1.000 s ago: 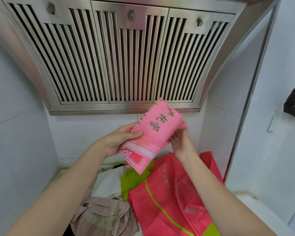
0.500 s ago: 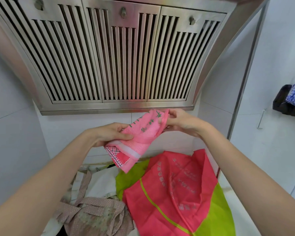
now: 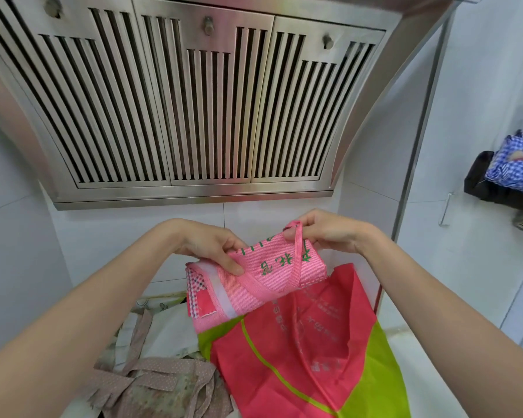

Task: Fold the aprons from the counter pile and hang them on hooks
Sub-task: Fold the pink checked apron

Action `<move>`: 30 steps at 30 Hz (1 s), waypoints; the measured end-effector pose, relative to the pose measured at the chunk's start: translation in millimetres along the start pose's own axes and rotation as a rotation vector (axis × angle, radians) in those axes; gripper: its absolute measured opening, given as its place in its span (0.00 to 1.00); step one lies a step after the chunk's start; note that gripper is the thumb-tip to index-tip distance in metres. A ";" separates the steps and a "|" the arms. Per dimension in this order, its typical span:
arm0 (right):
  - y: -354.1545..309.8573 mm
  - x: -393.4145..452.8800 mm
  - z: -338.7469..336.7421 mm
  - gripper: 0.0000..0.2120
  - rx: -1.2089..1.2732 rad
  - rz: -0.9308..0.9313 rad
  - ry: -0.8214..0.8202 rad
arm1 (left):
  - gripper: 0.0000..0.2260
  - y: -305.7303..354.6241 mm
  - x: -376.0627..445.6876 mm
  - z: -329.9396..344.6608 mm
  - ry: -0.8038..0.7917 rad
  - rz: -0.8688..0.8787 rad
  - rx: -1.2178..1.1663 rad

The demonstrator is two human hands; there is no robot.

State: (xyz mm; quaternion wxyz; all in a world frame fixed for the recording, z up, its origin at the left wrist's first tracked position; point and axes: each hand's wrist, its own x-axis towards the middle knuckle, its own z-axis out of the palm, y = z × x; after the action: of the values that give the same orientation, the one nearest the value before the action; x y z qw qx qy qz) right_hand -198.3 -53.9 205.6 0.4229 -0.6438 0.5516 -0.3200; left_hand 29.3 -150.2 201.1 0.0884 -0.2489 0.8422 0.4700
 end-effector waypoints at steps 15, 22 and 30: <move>1.2 21.6 67.0 0.21 -0.909 0.011 0.155 | 0.03 14.8 34.2 14.2 0.037 -0.098 0.365; 13.4 7.9 52.6 0.19 -0.982 0.069 0.603 | 0.09 13.4 67.3 23.3 0.295 0.151 -0.188; 48.9 -24.1 -2.9 0.23 -0.707 0.092 0.728 | 0.02 62.2 106.6 47.9 0.429 0.243 -0.242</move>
State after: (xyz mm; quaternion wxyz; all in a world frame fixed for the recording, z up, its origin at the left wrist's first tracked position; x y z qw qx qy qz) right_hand -226.8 -32.4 164.3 -0.0267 -0.5694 0.7655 -0.2984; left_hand -97.8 -119.0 180.8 -0.1797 -0.2486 0.8031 0.5109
